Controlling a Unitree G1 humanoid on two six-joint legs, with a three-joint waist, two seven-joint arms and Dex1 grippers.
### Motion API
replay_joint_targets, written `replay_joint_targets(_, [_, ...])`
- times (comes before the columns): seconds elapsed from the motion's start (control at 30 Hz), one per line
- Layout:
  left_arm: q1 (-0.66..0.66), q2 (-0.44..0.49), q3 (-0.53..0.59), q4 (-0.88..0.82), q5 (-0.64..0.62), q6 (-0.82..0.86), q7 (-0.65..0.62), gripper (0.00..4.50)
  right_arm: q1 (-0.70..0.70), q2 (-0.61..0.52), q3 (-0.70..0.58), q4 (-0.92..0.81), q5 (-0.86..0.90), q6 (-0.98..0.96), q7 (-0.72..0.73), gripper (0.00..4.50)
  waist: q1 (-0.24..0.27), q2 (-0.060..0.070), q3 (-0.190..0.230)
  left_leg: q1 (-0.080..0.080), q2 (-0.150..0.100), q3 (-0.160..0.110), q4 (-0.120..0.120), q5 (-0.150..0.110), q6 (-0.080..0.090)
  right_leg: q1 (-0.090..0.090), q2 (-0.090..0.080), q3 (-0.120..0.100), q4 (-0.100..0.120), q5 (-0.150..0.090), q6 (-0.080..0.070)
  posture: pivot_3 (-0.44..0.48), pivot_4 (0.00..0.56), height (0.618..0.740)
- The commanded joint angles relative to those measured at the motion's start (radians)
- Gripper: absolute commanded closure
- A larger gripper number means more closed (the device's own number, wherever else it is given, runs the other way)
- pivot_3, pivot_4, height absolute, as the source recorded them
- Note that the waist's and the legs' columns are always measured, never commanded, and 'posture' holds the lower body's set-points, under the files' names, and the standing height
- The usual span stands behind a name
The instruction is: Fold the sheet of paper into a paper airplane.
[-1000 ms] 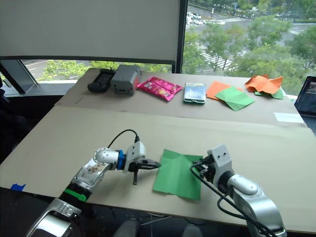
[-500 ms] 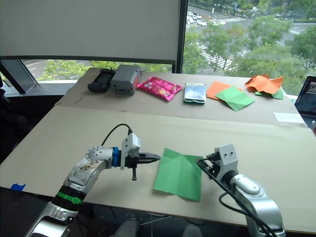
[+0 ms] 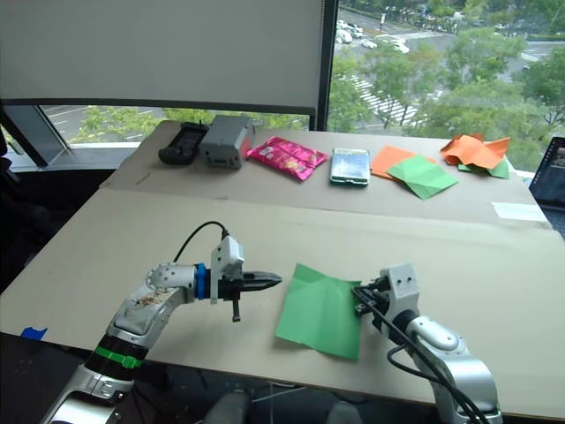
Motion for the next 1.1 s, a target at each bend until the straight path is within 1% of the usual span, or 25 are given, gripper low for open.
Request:
replay_joint_targets(0.03, [-0.007, 0.006, 0.015, -0.034, -0.024, 0.002, -0.003, 4.5, 0.001, -0.001, 0.018, -0.049, -0.001, -0.028, 0.011, 4.49, 0.0, 0.0, 0.0, 0.0, 0.0, 0.0, 0.0, 0.0, 0.0, 0.0, 0.0, 0.0, 0.0, 0.0, 0.0, 0.0, 0.15, 0.713])
replay_joint_targets(0.1, [-0.01, 0.007, 0.014, -0.029, -0.022, 0.0, -0.005, 4.5, -0.005, 0.005, 0.026, -0.063, -0.005, -0.041, 0.008, 4.49, 0.0, 0.0, 0.0, 0.0, 0.0, 0.0, 0.0, 0.0, 0.0, 0.0, 0.0, 0.0, 0.0, 0.0, 0.0, 0.0, 0.15, 0.713])
replay_joint_targets(0.23, [-0.017, 0.015, 0.021, -0.031, -0.026, 0.005, -0.01, 4.5, -0.015, 0.006, 0.081, -0.132, -0.065, -0.108, -0.018, 4.49, -0.001, 0.0, 0.0, -0.001, 0.0, 0.0, 0.0, 0.0, 0.0, -0.002, 0.0, 0.0, 0.0, 0.0, 0.0, 0.0, 0.15, 0.713])
replay_joint_targets(0.37, [-0.023, 0.019, 0.025, -0.029, -0.03, 0.008, -0.012, 4.5, -0.012, 0.008, 0.106, -0.152, -0.098, -0.128, -0.036, 4.49, 0.0, 0.0, 0.0, -0.001, 0.0, 0.0, -0.001, 0.0, 0.0, -0.002, 0.0, 0.0, 0.0, 0.0, 0.0, 0.0, 0.15, 0.713])
replay_joint_targets(0.5, [-0.022, 0.03, 0.005, -0.02, -0.014, 0.003, -0.025, 4.5, 0.004, -0.012, 0.233, -0.235, -0.259, -0.201, -0.095, 4.49, 0.0, 0.0, 0.0, -0.001, 0.0, 0.0, -0.001, 0.0, 0.0, -0.003, 0.0, 0.0, 0.0, 0.0, 0.0, 0.0, 0.15, 0.713])
replay_joint_targets(0.73, [-0.015, 0.025, -0.035, 0.037, 0.027, -0.032, -0.038, 4.5, 0.016, -0.054, 0.344, -0.223, -0.424, -0.266, -0.104, 4.49, 0.001, 0.0, 0.0, -0.001, 0.0, 0.0, -0.001, 0.0, 0.0, -0.003, 0.0, 0.0, 0.0, 0.0, 0.0, 0.0, 0.15, 0.713])
replay_joint_targets(1.03, [-0.016, 0.011, -0.074, 0.11, 0.081, -0.086, -0.035, 4.5, 0.0, -0.065, 0.374, -0.227, -0.478, -0.281, -0.06, 4.49, 0.0, 0.0, 0.0, -0.001, 0.0, 0.0, -0.001, 0.0, 0.0, -0.003, 0.0, 0.0, 0.0, 0.0, 0.0, 0.0, 0.15, 0.713])
replay_joint_targets(1.1, [-0.011, 0.021, -0.09, 0.121, 0.108, -0.105, -0.035, 4.5, -0.005, -0.071, 0.383, -0.231, -0.482, -0.278, -0.037, 4.49, 0.0, 0.0, 0.0, -0.001, 0.0, 0.0, -0.001, 0.0, 0.0, -0.003, 0.0, 0.0, 0.0, 0.0, 0.0, 0.0, 0.15, 0.713])
